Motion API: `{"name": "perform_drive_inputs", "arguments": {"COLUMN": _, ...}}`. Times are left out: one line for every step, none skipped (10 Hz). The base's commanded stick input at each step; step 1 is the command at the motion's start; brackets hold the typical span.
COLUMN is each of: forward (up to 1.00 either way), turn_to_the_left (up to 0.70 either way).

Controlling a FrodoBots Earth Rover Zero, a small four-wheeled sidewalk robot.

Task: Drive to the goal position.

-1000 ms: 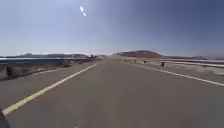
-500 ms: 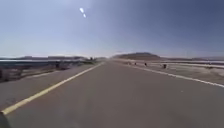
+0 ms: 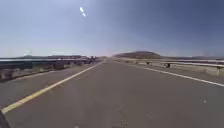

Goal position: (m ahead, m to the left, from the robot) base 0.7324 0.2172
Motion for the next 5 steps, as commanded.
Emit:
{"name": "perform_drive_inputs", "arguments": {"forward": 1.00, "turn_to_the_left": 0.00}}
{"name": "perform_drive_inputs", "arguments": {"forward": 1.00, "turn_to_the_left": 0.00}}
{"name": "perform_drive_inputs", "arguments": {"forward": 1.00, "turn_to_the_left": 0.00}}
{"name": "perform_drive_inputs", "arguments": {"forward": 1.00, "turn_to_the_left": 0.00}}
{"name": "perform_drive_inputs", "arguments": {"forward": 1.00, "turn_to_the_left": 0.00}}
